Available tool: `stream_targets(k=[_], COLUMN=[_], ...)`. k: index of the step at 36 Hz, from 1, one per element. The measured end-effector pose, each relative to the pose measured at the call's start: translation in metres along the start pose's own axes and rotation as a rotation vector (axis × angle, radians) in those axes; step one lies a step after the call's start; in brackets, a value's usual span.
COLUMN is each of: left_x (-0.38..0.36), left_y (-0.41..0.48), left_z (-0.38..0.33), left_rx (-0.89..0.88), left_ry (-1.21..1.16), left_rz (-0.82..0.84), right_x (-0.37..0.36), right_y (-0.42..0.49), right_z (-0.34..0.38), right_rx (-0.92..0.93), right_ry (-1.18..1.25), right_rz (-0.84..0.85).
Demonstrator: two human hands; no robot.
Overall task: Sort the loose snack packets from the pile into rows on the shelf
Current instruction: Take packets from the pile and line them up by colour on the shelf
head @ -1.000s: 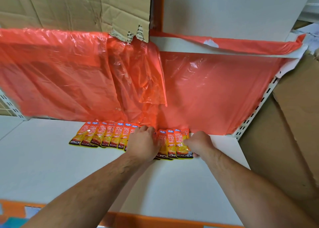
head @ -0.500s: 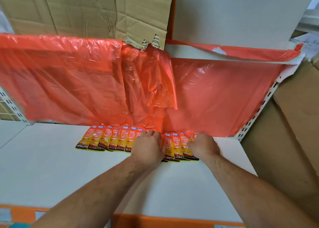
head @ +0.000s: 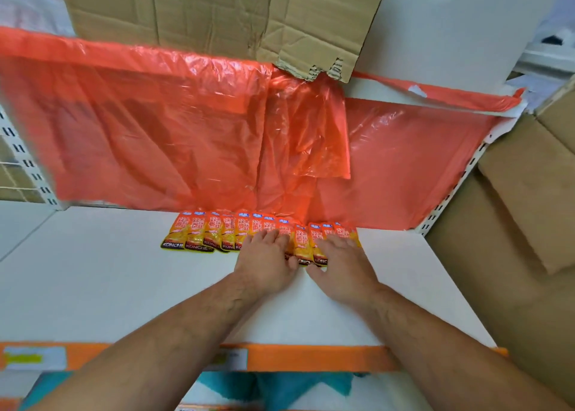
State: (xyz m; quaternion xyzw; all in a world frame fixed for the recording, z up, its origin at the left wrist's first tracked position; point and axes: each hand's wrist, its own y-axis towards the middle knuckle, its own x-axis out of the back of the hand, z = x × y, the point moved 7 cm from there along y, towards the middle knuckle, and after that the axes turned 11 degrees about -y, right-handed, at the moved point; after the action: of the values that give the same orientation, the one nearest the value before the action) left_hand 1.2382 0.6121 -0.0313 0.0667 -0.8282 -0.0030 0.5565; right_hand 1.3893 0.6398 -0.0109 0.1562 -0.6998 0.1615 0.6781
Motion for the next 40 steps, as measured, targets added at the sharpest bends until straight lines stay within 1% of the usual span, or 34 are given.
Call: stream_targets(k=[4,9,16,24,32,36,40], left_x=[0.016,0.04,0.058,0.085,0.116,0.136,0.161], left_y=[-0.023,-0.061,-0.136,-0.222,-0.281,-0.306,-0.328], left_z=[0.009,0.023,0.045,0.088,0.154,0.203,0.264], left_rx=[0.027,0.103,0.289,0.47,0.59,0.618,0.643], left_ry=[0.005,0.035,0.081,0.097,0.032,0.038,0.049], left_rz=[-0.031,-0.068,-0.073,-0.174,-0.245,-0.283,-0.294], right_x=[0.008,0.017,0.021,0.021,0.023,0.027,0.03], right_y=[-0.009,-0.021,-0.051,-0.084,-0.101,-0.097,-0.091], right_z=[0.02,0.05,0.096,0.174,0.267,0.328,0.404], right_rx=[0.041,0.132,0.302,0.459,0.609,0.66,0.703], right_ry=[0.015,0.035,0.053,0.099,0.087,0.072,0.077], right_rz=[-0.004,-0.022,0.033,0.048,0.066,0.048,0.035])
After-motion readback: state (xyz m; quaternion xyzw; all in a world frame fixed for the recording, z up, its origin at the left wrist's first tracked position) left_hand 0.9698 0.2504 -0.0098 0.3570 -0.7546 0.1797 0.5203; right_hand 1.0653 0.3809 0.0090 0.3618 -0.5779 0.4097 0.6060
